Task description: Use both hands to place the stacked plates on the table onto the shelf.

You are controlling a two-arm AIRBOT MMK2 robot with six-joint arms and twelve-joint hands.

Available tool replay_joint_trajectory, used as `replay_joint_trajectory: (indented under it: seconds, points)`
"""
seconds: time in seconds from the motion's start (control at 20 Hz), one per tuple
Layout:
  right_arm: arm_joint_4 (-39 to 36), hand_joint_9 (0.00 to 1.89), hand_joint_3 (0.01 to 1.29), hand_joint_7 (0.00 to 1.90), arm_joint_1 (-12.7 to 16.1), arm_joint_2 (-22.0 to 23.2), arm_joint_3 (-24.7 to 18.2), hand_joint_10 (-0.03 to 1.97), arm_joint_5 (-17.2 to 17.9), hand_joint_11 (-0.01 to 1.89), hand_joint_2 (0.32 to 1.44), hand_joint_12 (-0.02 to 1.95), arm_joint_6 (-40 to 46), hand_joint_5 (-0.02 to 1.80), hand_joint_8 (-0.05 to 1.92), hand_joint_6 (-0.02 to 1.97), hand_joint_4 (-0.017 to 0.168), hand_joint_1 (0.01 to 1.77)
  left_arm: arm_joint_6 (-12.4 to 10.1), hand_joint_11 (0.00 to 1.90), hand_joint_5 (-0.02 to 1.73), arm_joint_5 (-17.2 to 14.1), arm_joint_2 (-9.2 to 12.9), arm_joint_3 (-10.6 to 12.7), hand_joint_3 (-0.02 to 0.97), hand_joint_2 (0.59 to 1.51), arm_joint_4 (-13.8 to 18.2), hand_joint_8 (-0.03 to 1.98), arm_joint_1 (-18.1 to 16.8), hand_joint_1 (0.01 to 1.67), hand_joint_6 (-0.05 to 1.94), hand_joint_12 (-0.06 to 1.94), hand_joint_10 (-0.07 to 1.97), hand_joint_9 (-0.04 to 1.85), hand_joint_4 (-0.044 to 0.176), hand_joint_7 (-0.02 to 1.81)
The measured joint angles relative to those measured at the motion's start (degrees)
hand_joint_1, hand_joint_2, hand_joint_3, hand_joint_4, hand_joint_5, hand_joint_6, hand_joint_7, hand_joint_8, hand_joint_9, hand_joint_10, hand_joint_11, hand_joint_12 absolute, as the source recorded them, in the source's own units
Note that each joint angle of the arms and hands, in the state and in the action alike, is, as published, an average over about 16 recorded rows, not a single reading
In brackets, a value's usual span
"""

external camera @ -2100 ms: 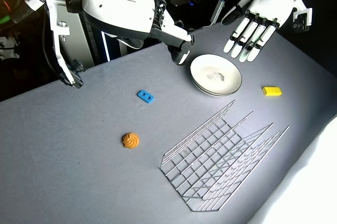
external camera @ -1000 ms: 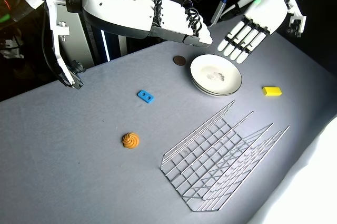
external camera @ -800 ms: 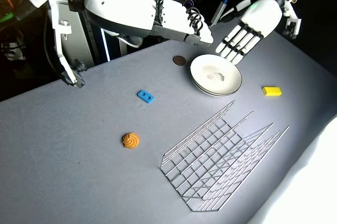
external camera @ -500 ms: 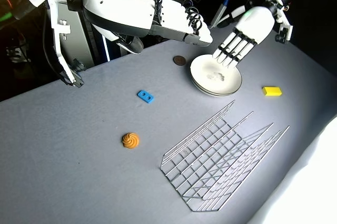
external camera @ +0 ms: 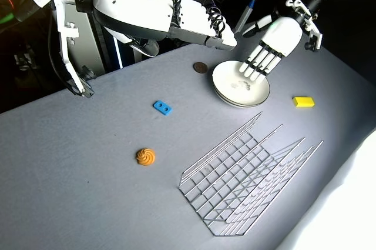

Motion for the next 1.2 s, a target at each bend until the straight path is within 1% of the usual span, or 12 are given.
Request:
replay_joint_trajectory:
  seconds: [0.35,0.7,0.85,1.05,1.2]
  points:
    - [0.1,0.01,0.02,0.01,-0.1,0.0,0.0,0.02,-0.4,0.02,1.05,0.01,-1.0,0.02,0.02,0.05,0.004,1.0,0.9,0.02,0.02,1.1,-1.2,1.7,0.012,1.101,-1.0,0.0,2.1,0.02,0.0,0.0,0.01,0.02,-0.002,0.01]
    - [0.2,0.01,0.02,0.01,-0.5,-0.5,-1.0,0.02,-2.2,0.02,1.05,0.01,-4.6,0.02,0.03,0.05,0.004,1.03,1.1,0.02,0.03,1.5,-1.8,2.2,0.012,1.103,-1.8,0.0,2.8,0.02,0.0,-0.02,0.01,0.01,-0.004,0.01]
    - [0.4,0.01,0.02,0.01,-0.9,-1.4,-1.7,0.02,-4.3,0.02,1.05,0.01,-6.5,0.02,0.03,0.05,0.004,1.04,1.2,0.02,0.04,1.8,-2.1,1.6,0.012,1.101,-2.2,-0.01,2.6,0.02,0.0,-0.02,0.01,0.01,-0.005,0.01]
    - [0.9,0.01,0.02,0.01,-1.3,-3.1,-2.5,0.02,-7.7,0.02,1.04,0.01,-9.1,0.03,0.03,0.05,0.004,1.09,1.2,0.02,0.04,2.5,-2.5,0.0,0.012,1.101,-2.5,-0.01,1.9,0.02,-0.01,-0.01,0.01,0.01,-0.005,0.01]
    - [4.1,0.01,0.02,0.02,-1.6,-4.6,-3.1,0.02,-9.7,0.02,1.04,0.01,-12.6,0.04,0.03,0.04,0.004,1.1,1.1,0.02,0.05,3.3,-2.8,-1.6,0.011,1.102,-2.5,-0.01,1.0,0.02,-0.01,-0.01,0.01,0.01,-0.005,0.01]
